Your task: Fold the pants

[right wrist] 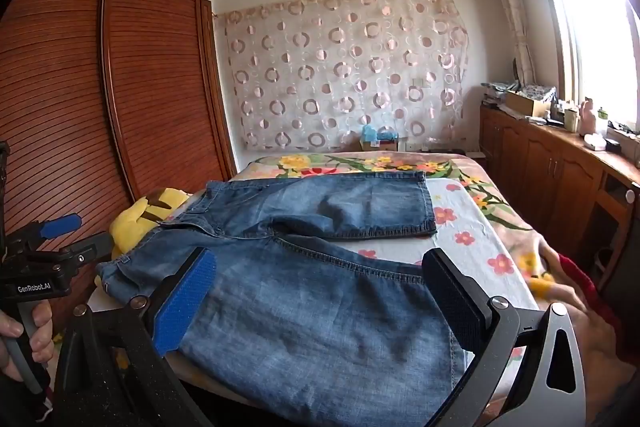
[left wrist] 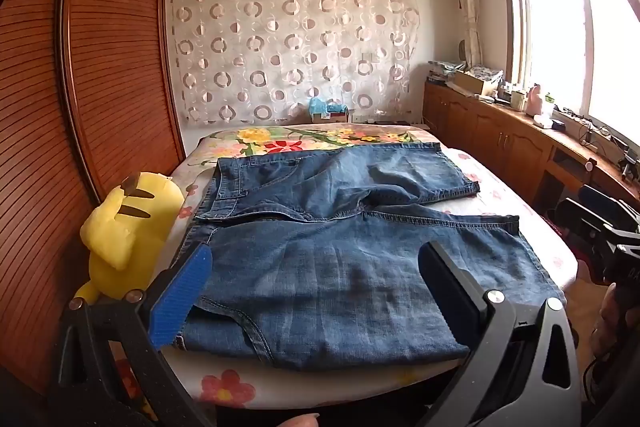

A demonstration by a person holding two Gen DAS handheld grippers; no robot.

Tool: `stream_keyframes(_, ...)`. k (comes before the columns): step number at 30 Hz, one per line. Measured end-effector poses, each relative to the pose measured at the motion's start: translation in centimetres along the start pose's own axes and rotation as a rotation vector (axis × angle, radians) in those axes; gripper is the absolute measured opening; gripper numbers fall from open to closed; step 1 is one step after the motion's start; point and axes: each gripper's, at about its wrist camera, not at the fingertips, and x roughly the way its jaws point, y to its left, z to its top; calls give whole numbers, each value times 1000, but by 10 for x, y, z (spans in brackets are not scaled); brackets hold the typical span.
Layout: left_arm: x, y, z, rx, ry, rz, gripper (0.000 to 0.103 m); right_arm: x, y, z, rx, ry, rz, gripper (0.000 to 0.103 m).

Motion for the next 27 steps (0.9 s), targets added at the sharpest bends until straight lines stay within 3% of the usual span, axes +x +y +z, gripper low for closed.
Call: stream_keyframes(27, 0, 0, 0, -3, -5, -2, 103, -2, -1, -1, 12, -14, 1, 103)
